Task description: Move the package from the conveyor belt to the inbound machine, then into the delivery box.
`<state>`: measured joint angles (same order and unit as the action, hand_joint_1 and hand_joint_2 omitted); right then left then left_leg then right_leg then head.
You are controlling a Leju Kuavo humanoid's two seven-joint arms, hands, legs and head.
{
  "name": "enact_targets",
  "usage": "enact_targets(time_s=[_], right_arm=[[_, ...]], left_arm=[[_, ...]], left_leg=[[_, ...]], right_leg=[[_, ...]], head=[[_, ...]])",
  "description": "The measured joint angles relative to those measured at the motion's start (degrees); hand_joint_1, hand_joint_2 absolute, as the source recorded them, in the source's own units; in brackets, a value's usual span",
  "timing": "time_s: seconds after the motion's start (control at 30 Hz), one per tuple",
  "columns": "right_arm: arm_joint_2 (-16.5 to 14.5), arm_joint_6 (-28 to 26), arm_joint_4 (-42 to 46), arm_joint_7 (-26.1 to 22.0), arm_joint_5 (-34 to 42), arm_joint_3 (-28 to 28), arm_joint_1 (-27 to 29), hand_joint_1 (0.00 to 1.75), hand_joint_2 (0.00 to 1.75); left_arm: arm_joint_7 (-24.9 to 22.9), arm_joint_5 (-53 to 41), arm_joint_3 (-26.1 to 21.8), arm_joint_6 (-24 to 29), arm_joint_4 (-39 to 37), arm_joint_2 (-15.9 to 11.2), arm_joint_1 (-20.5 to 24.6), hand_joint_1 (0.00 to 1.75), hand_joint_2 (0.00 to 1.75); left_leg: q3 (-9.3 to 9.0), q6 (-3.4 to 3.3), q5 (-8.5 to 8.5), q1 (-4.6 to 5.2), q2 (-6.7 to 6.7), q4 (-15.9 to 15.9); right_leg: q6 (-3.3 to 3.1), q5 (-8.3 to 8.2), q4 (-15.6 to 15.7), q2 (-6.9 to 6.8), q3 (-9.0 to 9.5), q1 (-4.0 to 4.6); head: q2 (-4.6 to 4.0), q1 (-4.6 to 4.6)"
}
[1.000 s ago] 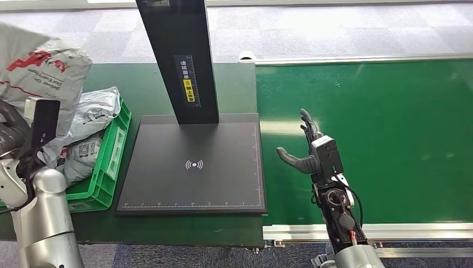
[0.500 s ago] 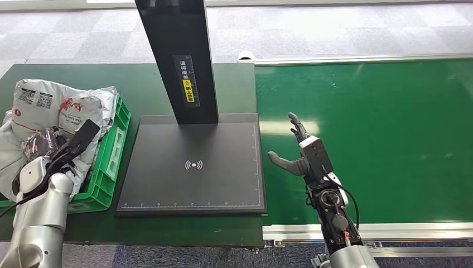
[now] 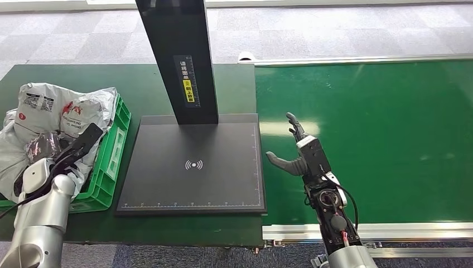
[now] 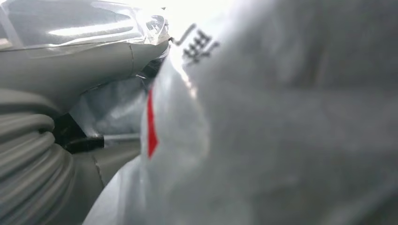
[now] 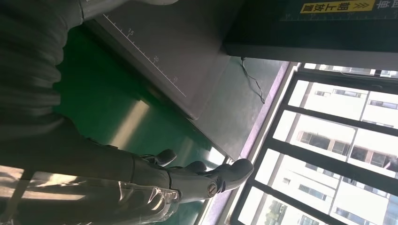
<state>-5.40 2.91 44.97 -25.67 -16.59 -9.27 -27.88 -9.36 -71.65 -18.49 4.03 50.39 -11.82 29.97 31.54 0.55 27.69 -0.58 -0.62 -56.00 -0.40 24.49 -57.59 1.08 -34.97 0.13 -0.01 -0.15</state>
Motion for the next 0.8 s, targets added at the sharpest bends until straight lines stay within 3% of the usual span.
enact_targets(time_s=[0.1, 0.23, 0.43, 0.63, 0.8], right_arm=[[0.0, 0.1, 0.6, 0.1, 0.0, 0.0, 0.3, 0.00, 1.75], [0.0, 1.2, 1.9, 0.4, 1.9, 0.1, 1.3, 0.00, 1.75], [0.1, 4.4, 3.0, 1.0, 9.3, 1.1, 2.6, 0.00, 1.75], [0.2, 4.6, 4.0, 1.1, 10.8, 1.2, 2.8, 0.00, 1.75], [0.2, 4.2, 4.1, 1.0, 10.8, 1.2, 2.8, 0.00, 1.75]], left_arm=[[0.9, 0.9, 0.1, 4.4, 0.0, 0.1, 0.0, 0.00, 1.75], [7.4, 11.6, -0.4, 11.8, 1.9, 1.1, -0.3, 0.00, 0.00], [18.2, 34.8, -0.2, 8.8, 7.5, 4.1, -3.1, 0.00, 0.00], [25.6, 40.3, 2.6, 11.4, 13.3, 5.8, -4.7, 0.00, 0.00], [27.0, 42.6, 3.4, 10.2, 14.9, 6.2, -5.1, 0.00, 0.00]], left_leg=[[0.00, 0.00, 0.00, 0.00, 0.00, 0.0], [0.04, 0.00, 0.00, 0.00, -0.01, 0.0], [0.11, -0.01, 0.01, 0.01, -0.01, 0.0], [0.13, -0.01, 0.01, 0.01, -0.01, 0.0], [0.13, -0.01, 0.01, 0.01, -0.01, 0.0]], right_leg=[[0.00, 0.00, 0.0, 0.00, -0.01, 0.00], [0.00, 0.00, 0.0, -0.04, -0.03, 0.00], [0.01, 0.01, 0.0, -0.04, -0.08, -0.01], [0.01, 0.00, 0.0, -0.05, -0.10, -0.01], [0.01, 0.00, 0.0, -0.04, -0.11, -0.01]], head=[[0.01, 0.00], [0.01, 0.01], [0.00, 0.01], [0.01, 0.00], [-0.02, -0.01]])
